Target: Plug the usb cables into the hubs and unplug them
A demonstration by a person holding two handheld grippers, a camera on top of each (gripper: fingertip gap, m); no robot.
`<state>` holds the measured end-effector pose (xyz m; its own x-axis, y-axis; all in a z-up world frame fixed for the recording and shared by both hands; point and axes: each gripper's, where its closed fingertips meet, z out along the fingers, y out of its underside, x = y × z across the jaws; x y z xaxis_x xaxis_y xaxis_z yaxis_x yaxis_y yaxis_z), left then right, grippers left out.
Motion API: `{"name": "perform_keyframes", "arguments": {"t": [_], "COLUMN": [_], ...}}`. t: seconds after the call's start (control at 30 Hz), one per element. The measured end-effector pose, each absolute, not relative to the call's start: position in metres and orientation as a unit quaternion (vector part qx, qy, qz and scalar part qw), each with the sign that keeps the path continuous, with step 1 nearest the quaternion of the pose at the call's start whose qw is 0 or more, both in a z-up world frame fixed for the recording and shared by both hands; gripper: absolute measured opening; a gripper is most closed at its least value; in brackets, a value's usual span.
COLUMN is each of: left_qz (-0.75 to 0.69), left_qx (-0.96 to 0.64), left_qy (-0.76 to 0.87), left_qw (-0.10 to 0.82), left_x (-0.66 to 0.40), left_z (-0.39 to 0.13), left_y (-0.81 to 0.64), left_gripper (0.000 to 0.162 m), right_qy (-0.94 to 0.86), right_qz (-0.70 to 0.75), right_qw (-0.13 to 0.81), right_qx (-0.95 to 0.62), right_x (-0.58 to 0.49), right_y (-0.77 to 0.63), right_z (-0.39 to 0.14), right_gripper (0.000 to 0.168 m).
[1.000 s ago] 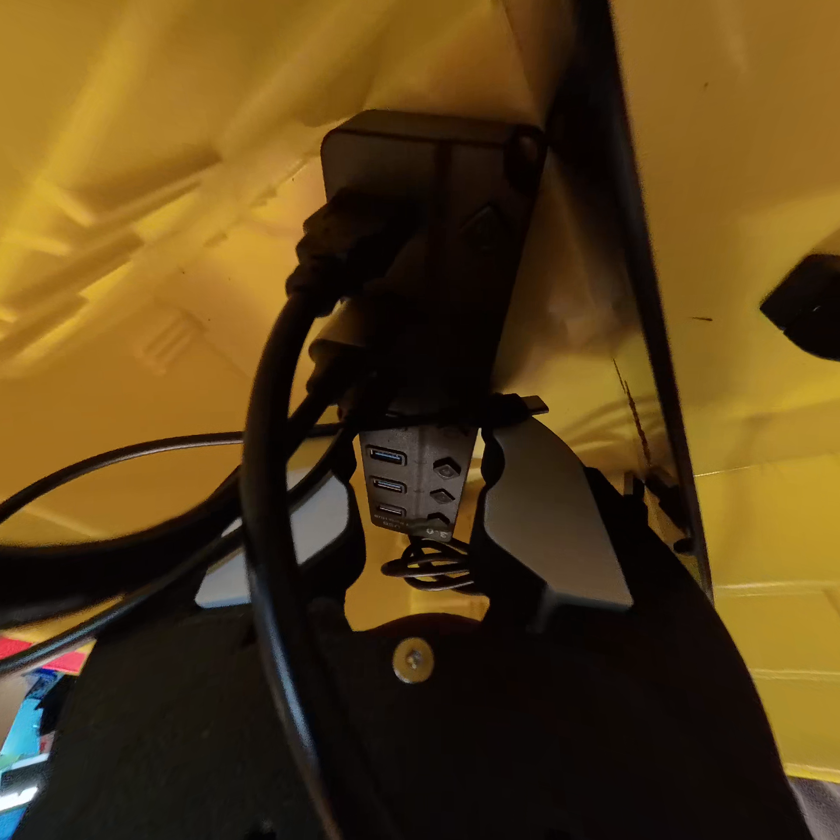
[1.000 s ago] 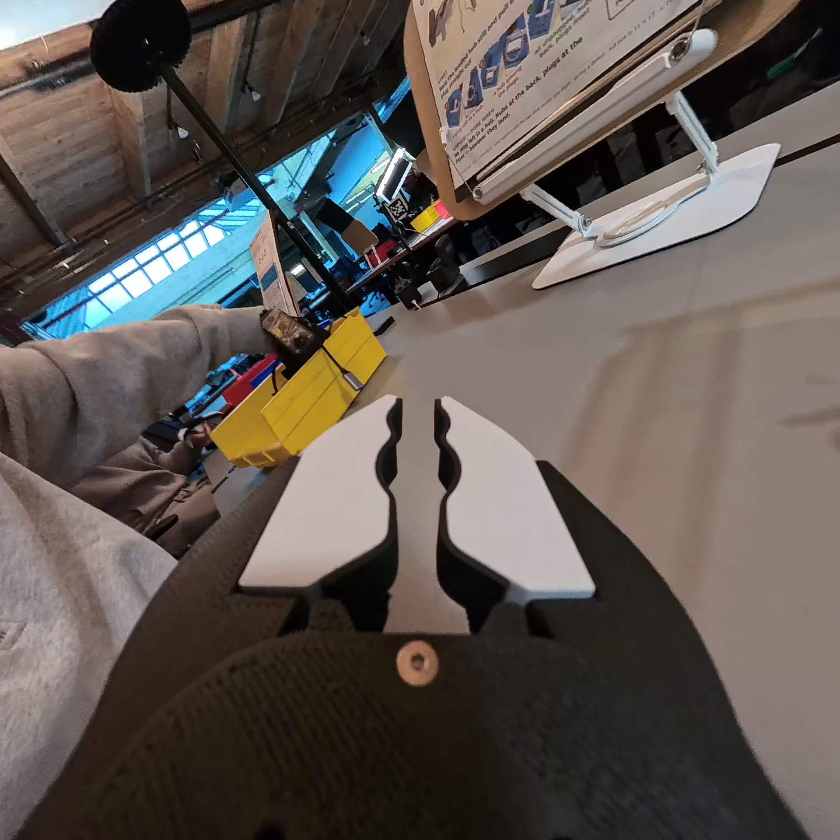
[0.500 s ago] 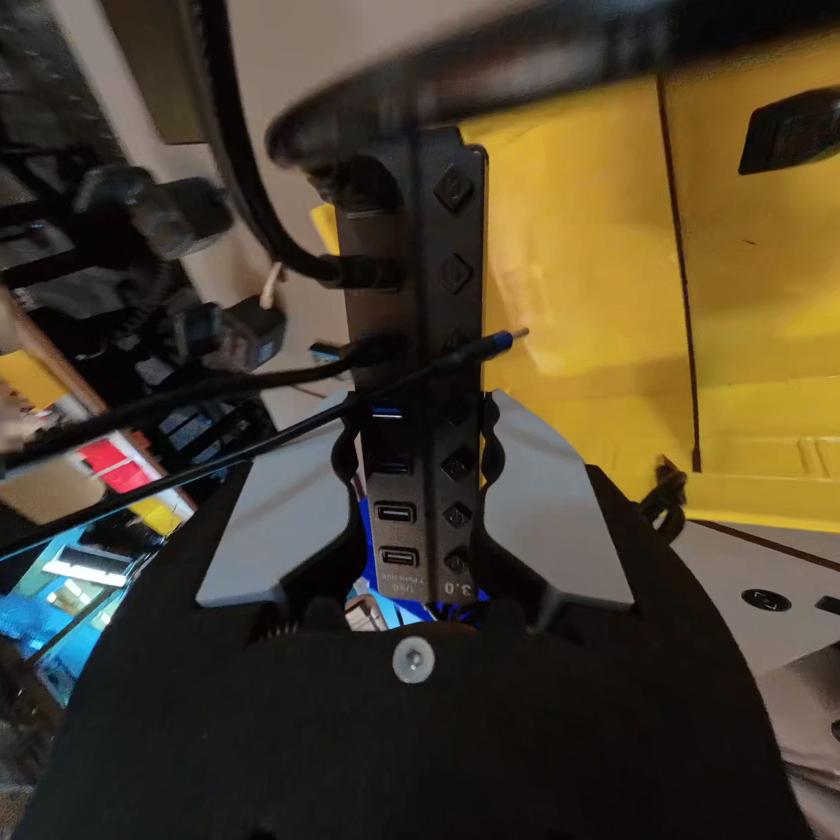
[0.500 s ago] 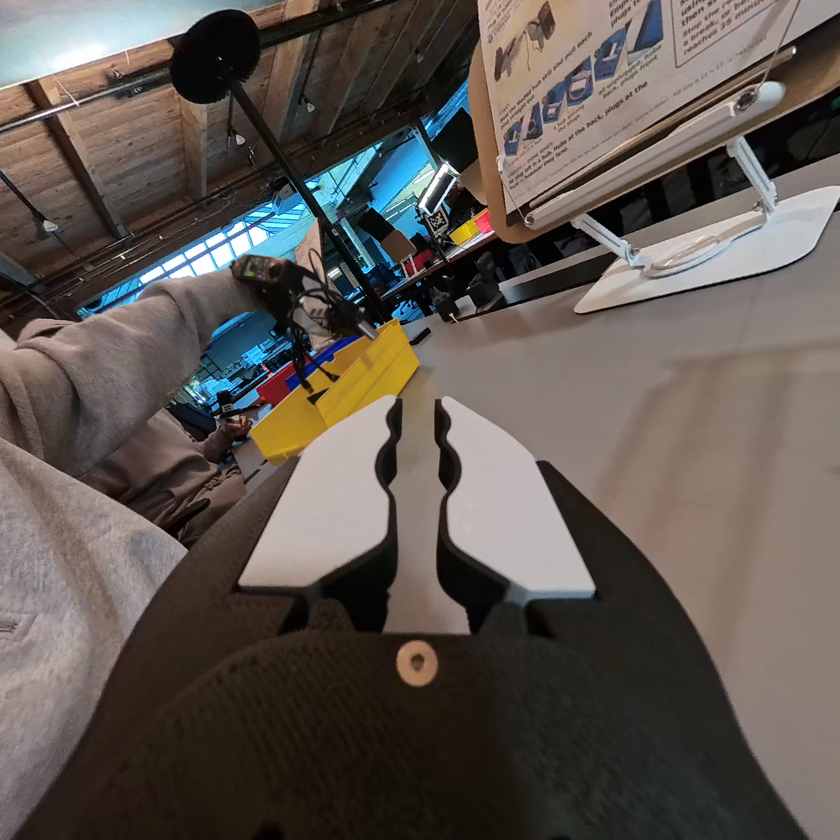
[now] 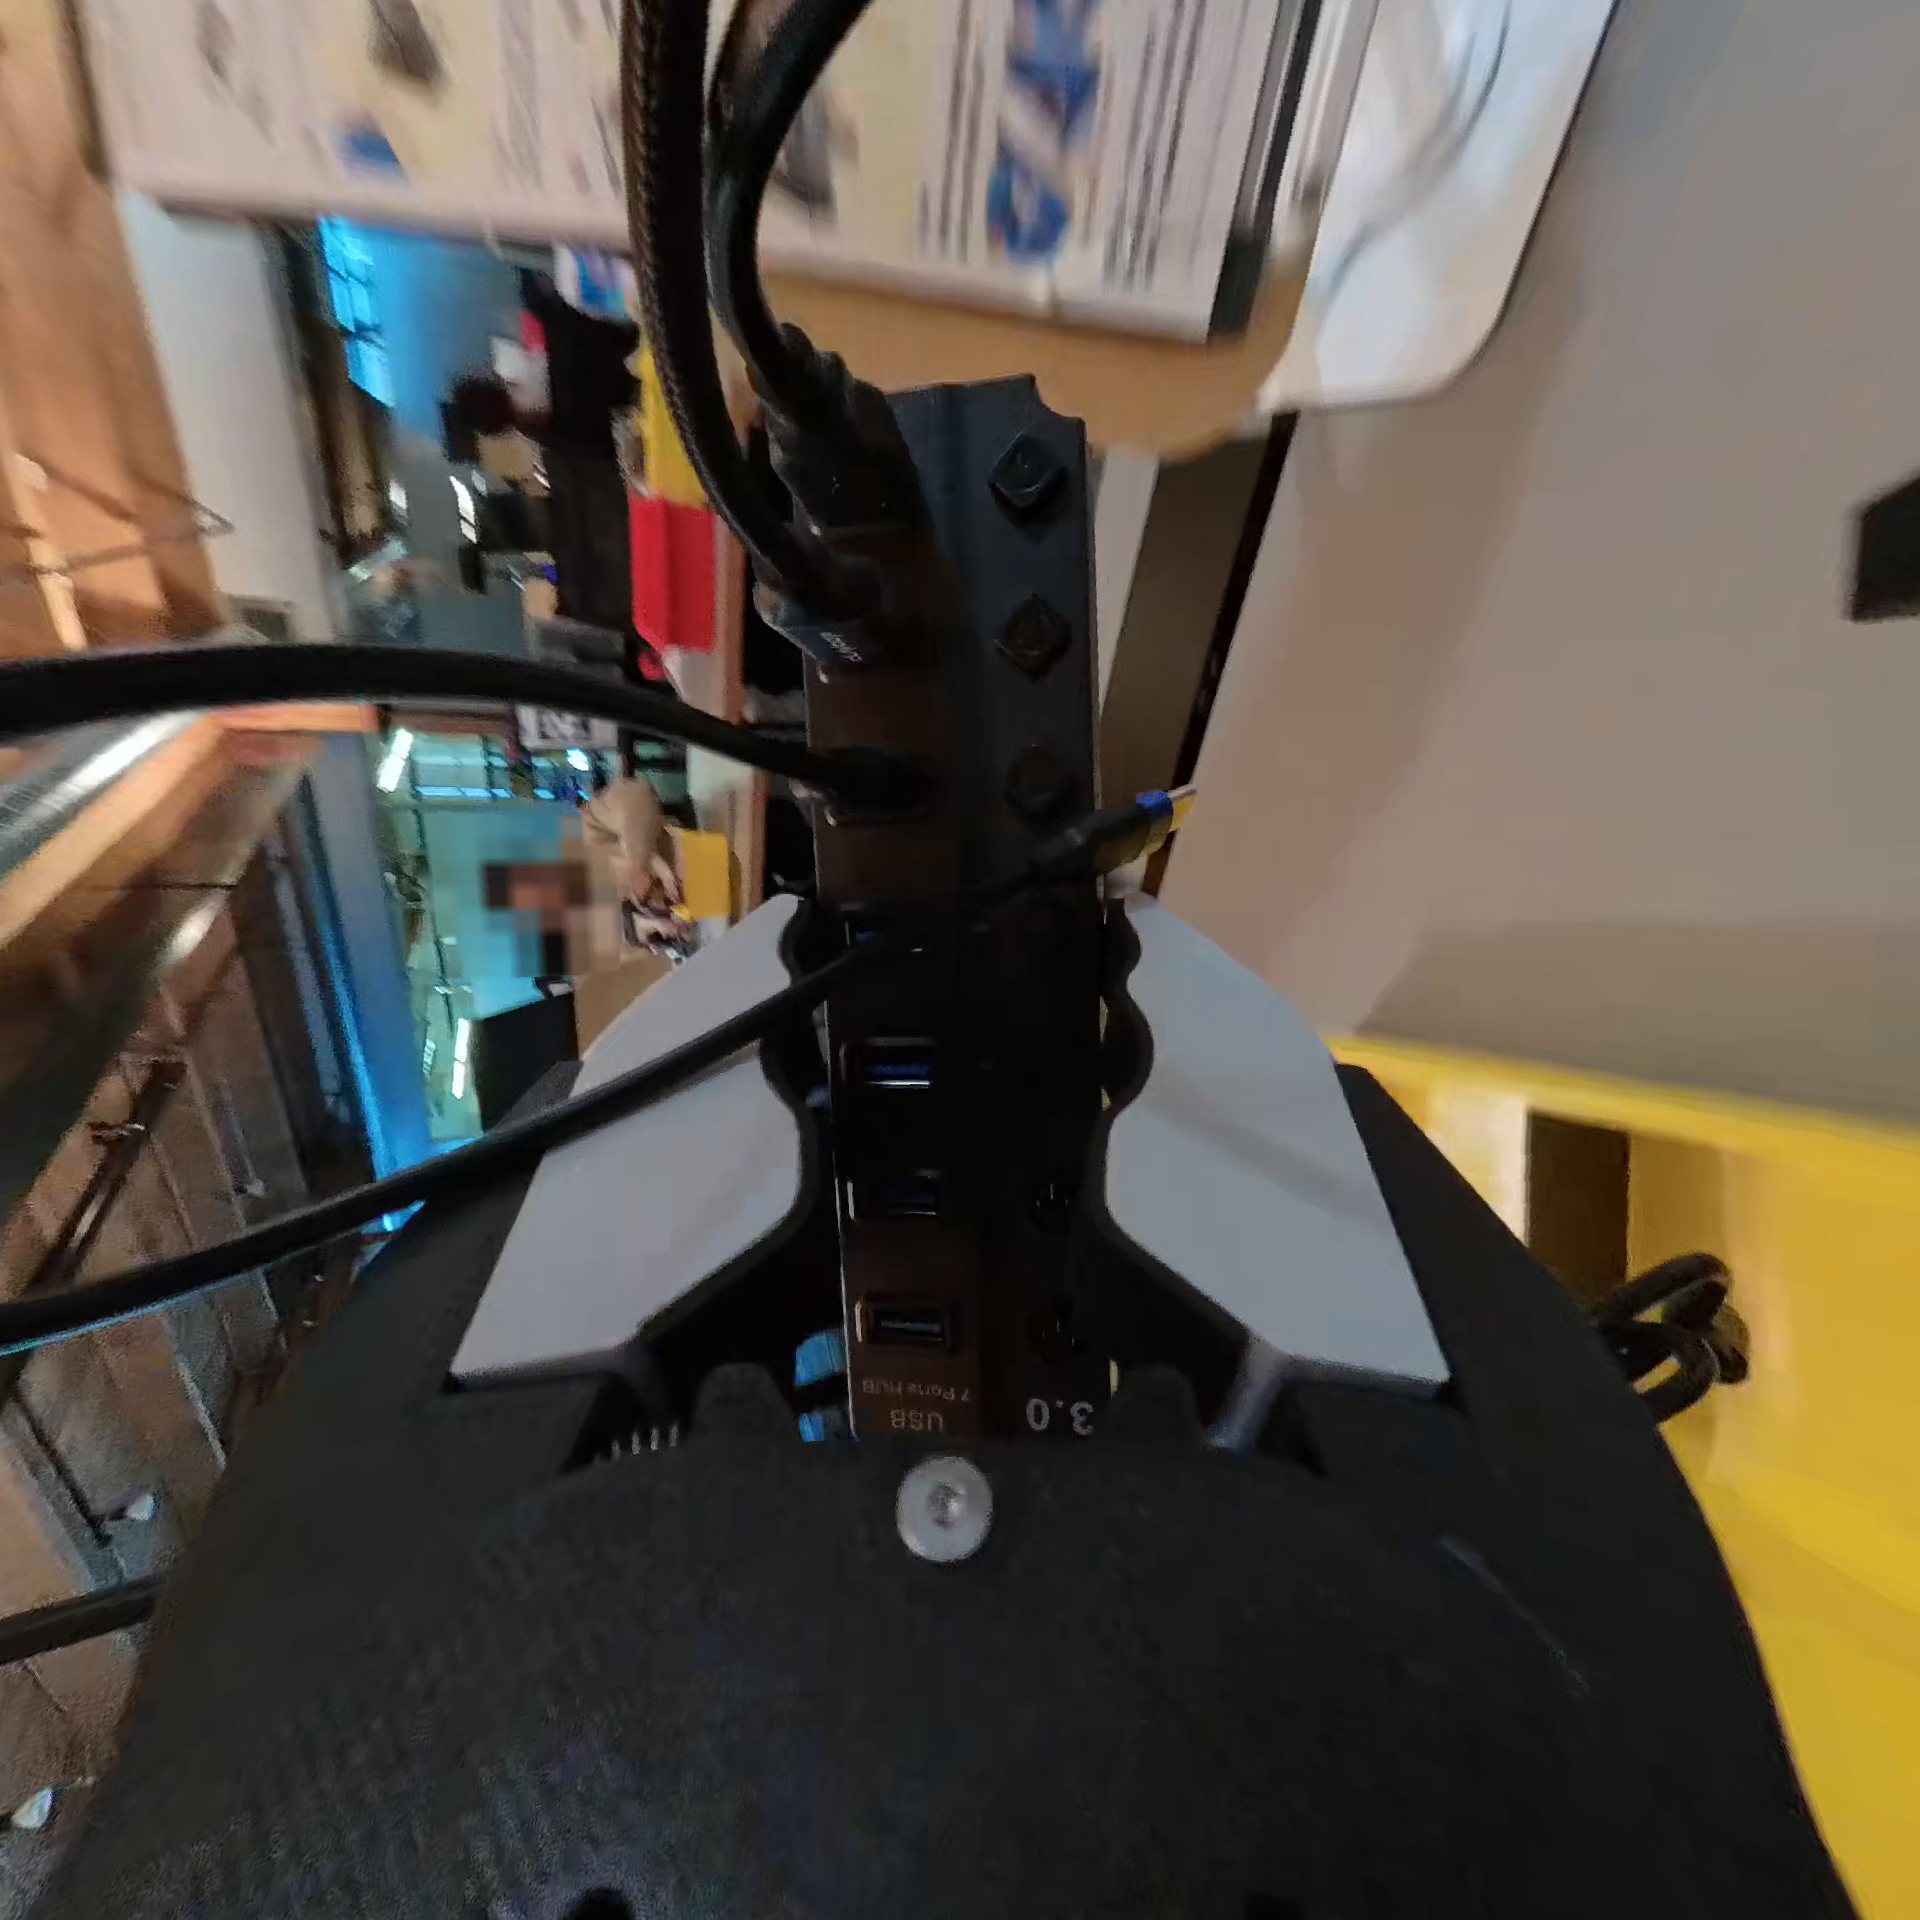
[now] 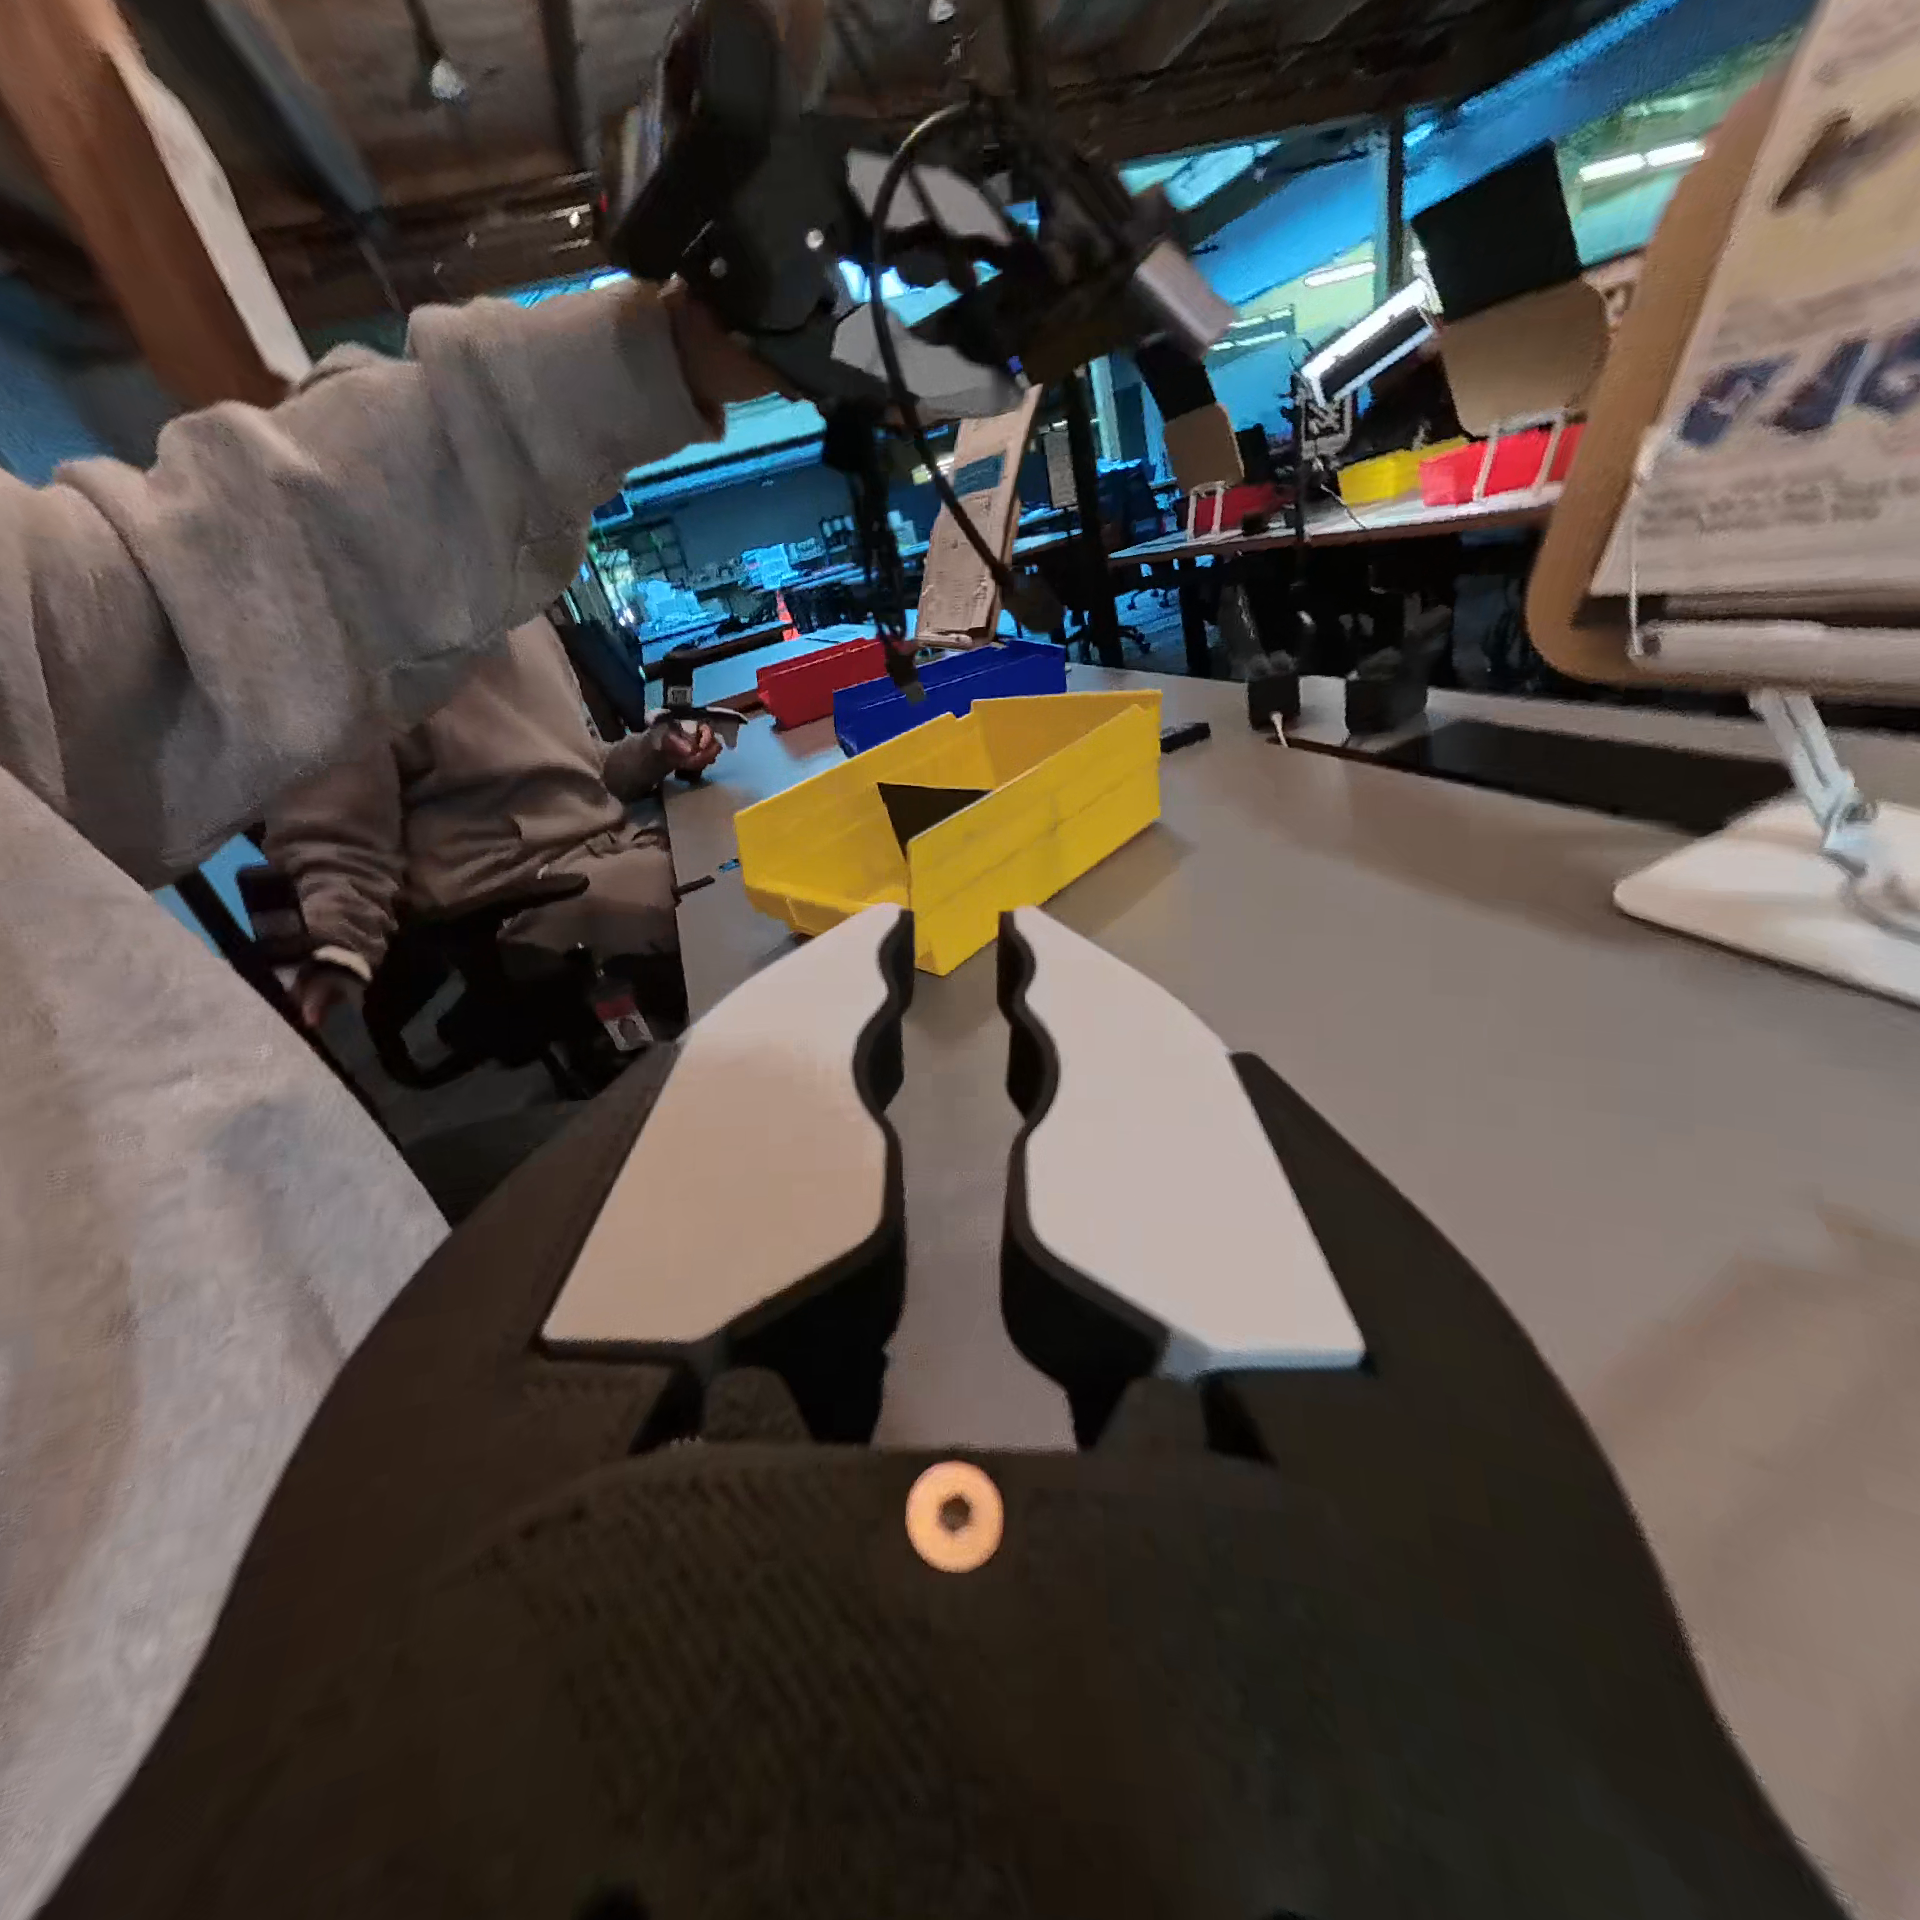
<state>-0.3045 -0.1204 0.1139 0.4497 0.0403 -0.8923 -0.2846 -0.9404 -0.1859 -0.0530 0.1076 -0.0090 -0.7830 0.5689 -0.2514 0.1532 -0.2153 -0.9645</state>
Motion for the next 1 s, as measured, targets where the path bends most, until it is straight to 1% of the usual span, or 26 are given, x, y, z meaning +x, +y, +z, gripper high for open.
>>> {"name": "perform_keyframes", "arguments": {"t": [0.1,0.23,0.33,0.43,0.53,0.67,0.73,0.8,0.83,0.9,1.0], "left_qz": [0.527,0.509,0.468,0.419,0.396,0.363,0.343,0.334,0.335,0.342,0.373], "left_qx": [-0.818,-0.799,-0.789,-0.789,-0.792,-0.793,-0.798,-0.801,-0.801,-0.799,-0.787], "left_qy": [0.092,0.101,0.094,0.074,0.048,0.028,0.029,0.032,0.035,0.038,0.041], "left_qw": [0.211,0.304,0.387,0.443,0.463,0.489,0.494,0.497,0.494,0.493,0.49], "left_x": [-0.261,-0.209,-0.172,-0.143,-0.126,-0.103,-0.089,-0.077,-0.073,-0.066,-0.066], "left_z": [0.113,0.094,0.069,0.033,0.001,-0.024,-0.036,-0.045,-0.048,-0.053,-0.055], "left_y": [-0.057,0.02,0.065,0.096,0.113,0.127,0.132,0.137,0.139,0.143,0.142], "left_gripper": [0.054,0.054,0.054,0.054,0.054,0.053,0.053,0.054,0.054,0.054,0.055], "right_qy": [-0.62,-0.619,-0.59,-0.555,-0.517,-0.493,-0.489,-0.489,-0.491,-0.501,-0.5], "right_qz": [0.71,0.687,0.687,0.699,0.739,0.763,0.767,0.767,0.767,0.764,0.767], "right_qw": [0.197,0.252,0.283,0.314,0.279,0.213,0.191,0.174,0.166,0.148,0.118], "right_qx": [-0.268,-0.286,-0.314,-0.323,-0.331,-0.359,-0.37,-0.377,-0.378,-0.379,-0.384], "right_x": [-0.048,-0.046,-0.053,-0.057,-0.054,-0.059,-0.062,-0.063,-0.063,-0.062,-0.062], "right_y": [0.106,0.127,0.149,0.169,0.175,0.168,0.163,0.158,0.156,0.151,0.151], "right_z": [-0.006,-0.028,-0.028,-0.015,-0.007,-0.012,-0.016,-0.02,-0.022,-0.026,-0.029], "right_gripper": [0.017,0.018,0.025,0.032,0.042,0.061,0.064,0.061,0.053,0.029,0.025]}}
